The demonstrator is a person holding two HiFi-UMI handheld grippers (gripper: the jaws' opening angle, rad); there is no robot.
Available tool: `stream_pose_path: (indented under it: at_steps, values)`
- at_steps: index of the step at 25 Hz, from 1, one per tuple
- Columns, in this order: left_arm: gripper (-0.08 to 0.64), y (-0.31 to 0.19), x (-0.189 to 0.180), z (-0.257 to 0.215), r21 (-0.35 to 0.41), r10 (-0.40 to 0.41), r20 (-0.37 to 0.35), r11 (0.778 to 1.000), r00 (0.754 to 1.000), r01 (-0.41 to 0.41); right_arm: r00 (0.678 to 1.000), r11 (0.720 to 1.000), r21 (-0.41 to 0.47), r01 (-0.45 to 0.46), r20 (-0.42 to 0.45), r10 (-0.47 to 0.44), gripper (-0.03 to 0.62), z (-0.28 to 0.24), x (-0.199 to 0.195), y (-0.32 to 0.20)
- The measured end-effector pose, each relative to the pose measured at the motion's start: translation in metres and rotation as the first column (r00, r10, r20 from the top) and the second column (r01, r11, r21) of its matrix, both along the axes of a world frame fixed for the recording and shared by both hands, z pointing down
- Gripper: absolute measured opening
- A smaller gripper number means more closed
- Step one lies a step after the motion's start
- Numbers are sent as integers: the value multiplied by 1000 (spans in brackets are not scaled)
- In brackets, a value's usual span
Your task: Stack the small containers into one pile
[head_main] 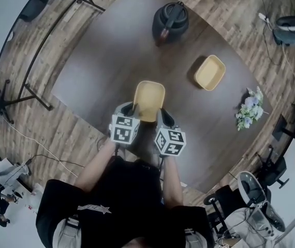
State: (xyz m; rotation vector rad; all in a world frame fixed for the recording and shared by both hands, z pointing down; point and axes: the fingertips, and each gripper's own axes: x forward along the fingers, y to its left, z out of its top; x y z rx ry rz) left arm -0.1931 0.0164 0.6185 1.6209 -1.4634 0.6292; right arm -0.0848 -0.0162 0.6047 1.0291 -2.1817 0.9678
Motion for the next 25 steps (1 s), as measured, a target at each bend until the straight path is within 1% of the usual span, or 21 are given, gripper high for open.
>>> stream_pose_path:
  at_steps: [6, 13, 18, 23, 24, 25]
  values:
    - [48, -1, -2, 10, -20, 0, -8, 1000, 1000, 0, 1000, 999, -32, -4, -3, 4, 32, 12, -2, 0]
    - [44, 6, 0, 10, -58, -10, -41, 998, 999, 8, 1000, 997, -74, -9, 5, 10, 32, 10, -1, 5]
    - [49, 11, 0, 17, -100, -13, -29, 995, 999, 10, 1000, 995, -99, -18, -5, 17, 32, 15, -2, 8]
    - [57, 8, 0, 17, -80, -7, -8, 997, 1000, 6, 999, 996, -81, -29, -29, 27, 37, 20, 0, 6]
    - [64, 8, 0, 16, -72, -6, -9, 997, 1000, 6, 999, 997, -70, -24, -33, 22, 48, 20, 0, 6]
    - [85, 8, 1, 15, -62, -5, -13, 998, 1000, 4, 999, 998, -57, -19, -35, 17, 85, 20, -1, 7]
